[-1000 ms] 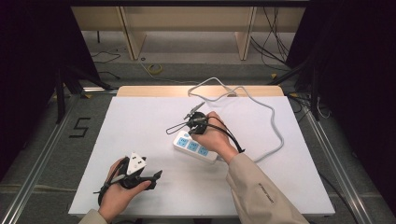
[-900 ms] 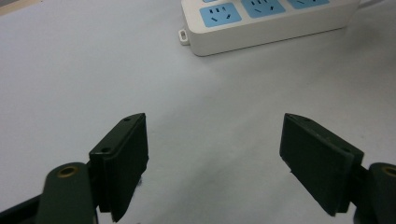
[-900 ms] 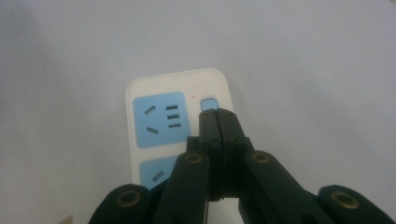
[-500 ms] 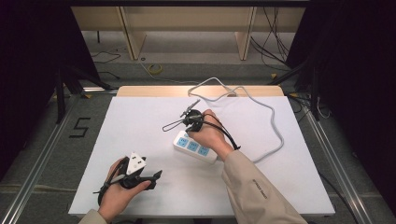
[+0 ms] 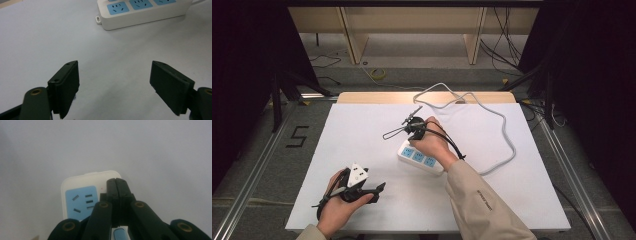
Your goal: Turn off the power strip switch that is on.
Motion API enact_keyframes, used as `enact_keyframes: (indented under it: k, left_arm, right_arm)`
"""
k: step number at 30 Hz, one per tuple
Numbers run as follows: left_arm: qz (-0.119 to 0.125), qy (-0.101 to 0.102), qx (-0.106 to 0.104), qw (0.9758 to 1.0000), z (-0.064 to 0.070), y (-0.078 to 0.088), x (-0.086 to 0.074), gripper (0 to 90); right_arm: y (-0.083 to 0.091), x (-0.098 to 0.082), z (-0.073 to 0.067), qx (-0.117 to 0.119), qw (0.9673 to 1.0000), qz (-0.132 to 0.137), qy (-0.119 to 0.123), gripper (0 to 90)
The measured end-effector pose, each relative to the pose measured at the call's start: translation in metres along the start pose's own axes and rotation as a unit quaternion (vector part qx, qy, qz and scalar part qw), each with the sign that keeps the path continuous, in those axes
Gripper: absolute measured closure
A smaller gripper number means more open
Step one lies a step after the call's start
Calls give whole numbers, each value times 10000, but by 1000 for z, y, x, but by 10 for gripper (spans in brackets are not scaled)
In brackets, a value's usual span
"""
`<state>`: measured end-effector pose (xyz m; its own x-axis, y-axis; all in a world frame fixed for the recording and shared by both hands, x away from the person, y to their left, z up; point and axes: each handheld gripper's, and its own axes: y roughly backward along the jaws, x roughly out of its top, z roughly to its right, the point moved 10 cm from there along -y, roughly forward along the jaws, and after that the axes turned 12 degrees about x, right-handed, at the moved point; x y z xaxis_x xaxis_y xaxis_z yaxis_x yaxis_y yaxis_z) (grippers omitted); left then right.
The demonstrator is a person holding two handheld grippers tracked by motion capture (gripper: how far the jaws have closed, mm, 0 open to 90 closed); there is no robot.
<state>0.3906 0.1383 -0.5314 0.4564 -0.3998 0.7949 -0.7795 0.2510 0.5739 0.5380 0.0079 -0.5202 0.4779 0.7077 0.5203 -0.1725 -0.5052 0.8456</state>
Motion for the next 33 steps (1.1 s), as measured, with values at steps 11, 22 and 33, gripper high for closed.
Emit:
enact_keyframes:
  k: [11, 22, 33]
  left_arm:
    - [-2, -12, -12, 10000, 1, 0, 0, 234]
    - [0, -15, -3, 10000, 0, 0, 0, 234]
    - [-12, -27, -4, 10000, 0, 0, 0, 234]
  right_arm:
    - [-7, -2, 2, -21, 9999, -127, 13, 900]
    - [-9, -3, 2, -64, 9998, -204, -13, 900]
    - [-9, -3, 2, -122, 9996, -238, -38, 900]
